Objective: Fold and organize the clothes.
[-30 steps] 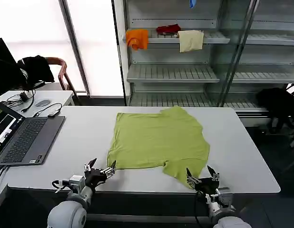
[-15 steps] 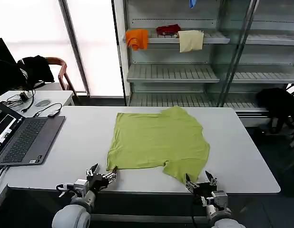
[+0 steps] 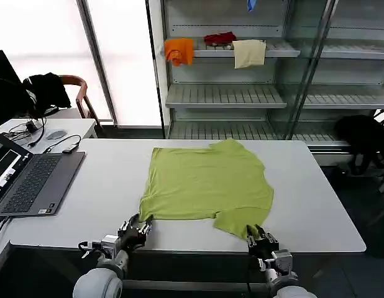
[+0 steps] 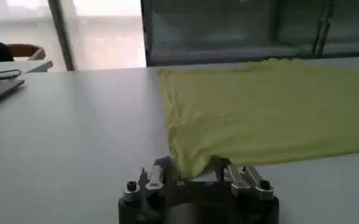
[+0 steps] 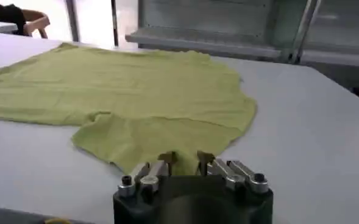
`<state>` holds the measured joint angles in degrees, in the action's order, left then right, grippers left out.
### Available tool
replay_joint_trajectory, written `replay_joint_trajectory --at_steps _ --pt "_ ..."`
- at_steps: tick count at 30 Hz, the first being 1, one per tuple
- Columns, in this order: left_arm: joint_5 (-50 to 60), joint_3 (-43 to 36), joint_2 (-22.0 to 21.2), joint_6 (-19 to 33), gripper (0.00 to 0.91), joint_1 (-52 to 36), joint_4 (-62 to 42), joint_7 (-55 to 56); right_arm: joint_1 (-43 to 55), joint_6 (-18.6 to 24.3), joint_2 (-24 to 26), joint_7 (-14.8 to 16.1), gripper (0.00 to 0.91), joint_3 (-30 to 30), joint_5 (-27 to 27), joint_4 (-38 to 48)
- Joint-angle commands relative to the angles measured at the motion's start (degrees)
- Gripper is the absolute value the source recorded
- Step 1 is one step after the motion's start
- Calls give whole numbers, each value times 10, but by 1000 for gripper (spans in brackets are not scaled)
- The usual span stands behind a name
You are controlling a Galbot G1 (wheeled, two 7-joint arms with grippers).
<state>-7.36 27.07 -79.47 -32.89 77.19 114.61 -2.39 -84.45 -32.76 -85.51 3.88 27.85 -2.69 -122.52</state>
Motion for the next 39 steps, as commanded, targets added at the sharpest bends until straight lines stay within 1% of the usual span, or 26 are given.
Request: replay_joint_trajectory --at_steps 1,4,6,9,13,15,18,22,25,31,39 --pt "1 -1 1 -1 10 1 -1 -4 2 0 -2 4 0 -2 1 0" --pt "-5 1 0 -1 10 -1 4 -8 4 3 -5 1 0 0 13 -2" --pt "-23 6 -1 3 10 -7 12 -12 11 10 -7 -1 0 4 31 -7" --pt "-40 15 -6 3 10 -21 21 -23 29 9 -13 -4 0 10 41 -14" --pt "-50 20 -11 0 10 -52 21 -32 64 -2 -18 -4 0 15 44 -13" --pt "-54 22 -12 -1 0 -70 18 -37 87 -3 -19 -3 0 18 46 -9" --pt "-58 25 -14 -2 10 -97 4 -42 115 -4 -18 -5 0 19 48 5" --pt "-61 28 -18 -2 0 -132 -29 -44 171 -4 -20 -8 0 20 52 40" --pt "-63 27 -19 -2 10 -152 -52 -46 204 -4 -20 -9 0 17 51 73" --pt "-60 19 -22 -2 10 -177 -83 -53 275 -4 -25 -12 0 4 44 150" --pt "-49 16 -26 -2 10 -198 -127 -58 325 -4 -29 -8 0 0 34 217"
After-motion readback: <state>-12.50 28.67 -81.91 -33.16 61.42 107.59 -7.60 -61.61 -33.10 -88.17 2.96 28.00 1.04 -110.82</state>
